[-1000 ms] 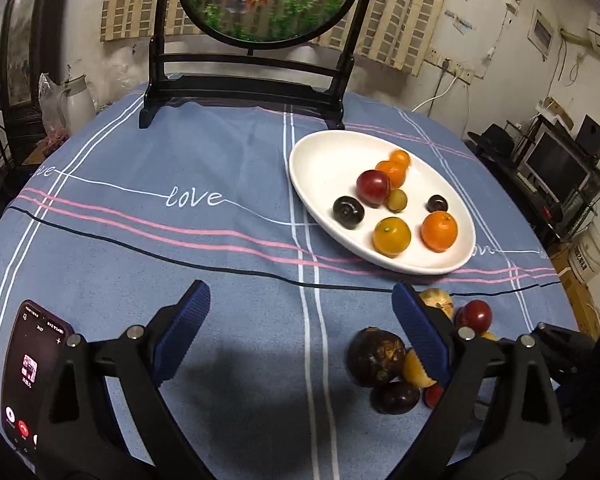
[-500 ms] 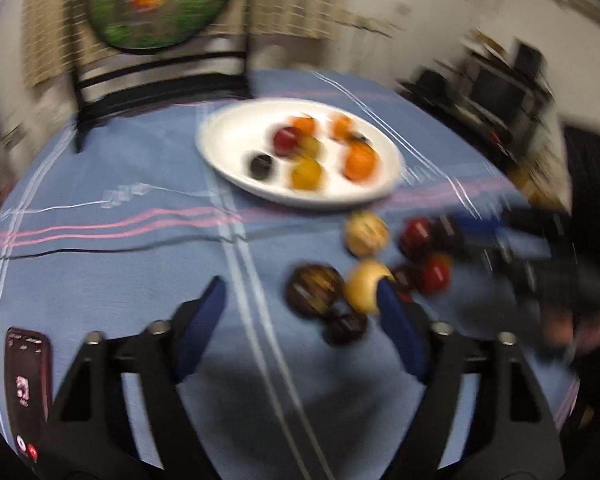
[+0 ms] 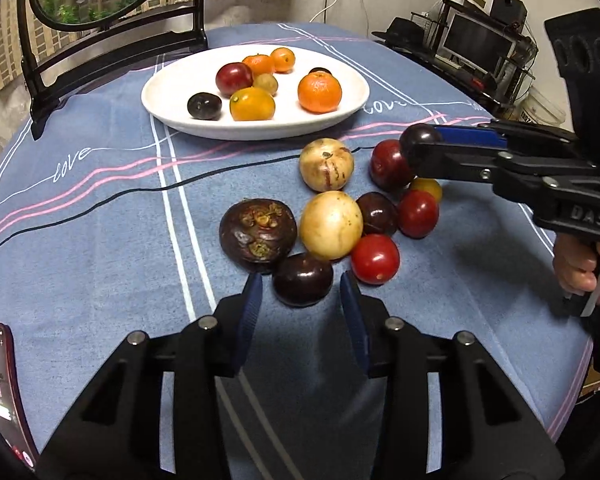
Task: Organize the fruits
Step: 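Grasp a dark plum with the left tool while the right tool grasps another dark plum, then carry both dark plums over the white plate, lower them and open both tools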
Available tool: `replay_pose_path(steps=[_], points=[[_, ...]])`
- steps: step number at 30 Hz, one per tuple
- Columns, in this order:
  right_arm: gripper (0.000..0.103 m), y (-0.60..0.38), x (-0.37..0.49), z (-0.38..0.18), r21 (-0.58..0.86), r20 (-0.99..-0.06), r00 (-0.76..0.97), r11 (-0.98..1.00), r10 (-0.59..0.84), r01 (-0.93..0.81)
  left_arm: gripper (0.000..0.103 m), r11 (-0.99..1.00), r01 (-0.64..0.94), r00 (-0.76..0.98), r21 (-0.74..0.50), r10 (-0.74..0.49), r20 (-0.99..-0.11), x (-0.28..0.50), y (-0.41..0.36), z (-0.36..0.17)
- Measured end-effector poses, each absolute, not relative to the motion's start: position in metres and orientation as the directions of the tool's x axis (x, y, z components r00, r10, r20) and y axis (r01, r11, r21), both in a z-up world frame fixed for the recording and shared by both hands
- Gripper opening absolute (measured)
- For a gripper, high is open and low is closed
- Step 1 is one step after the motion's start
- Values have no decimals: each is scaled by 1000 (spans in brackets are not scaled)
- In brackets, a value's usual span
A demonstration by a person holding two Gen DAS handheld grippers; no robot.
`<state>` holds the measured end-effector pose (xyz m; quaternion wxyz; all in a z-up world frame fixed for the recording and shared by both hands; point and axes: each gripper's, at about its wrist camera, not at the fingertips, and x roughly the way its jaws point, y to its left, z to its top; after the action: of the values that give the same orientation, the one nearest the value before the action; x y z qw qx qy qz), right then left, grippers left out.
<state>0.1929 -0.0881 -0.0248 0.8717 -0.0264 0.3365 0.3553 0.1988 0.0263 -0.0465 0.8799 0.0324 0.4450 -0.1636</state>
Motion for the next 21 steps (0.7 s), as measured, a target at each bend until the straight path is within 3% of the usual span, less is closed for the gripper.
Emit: replay_pose_path(steps=[12, 21], points=[[31, -86, 191, -24, 180, -605, 530, 751, 594, -635, 33, 949, 309, 553, -64, -234, -800, 200, 21, -50], [31, -98, 207, -20, 239, -567, 557, 768, 607, -594, 33, 932, 307, 610, -193, -349, -712, 198, 40, -14]])
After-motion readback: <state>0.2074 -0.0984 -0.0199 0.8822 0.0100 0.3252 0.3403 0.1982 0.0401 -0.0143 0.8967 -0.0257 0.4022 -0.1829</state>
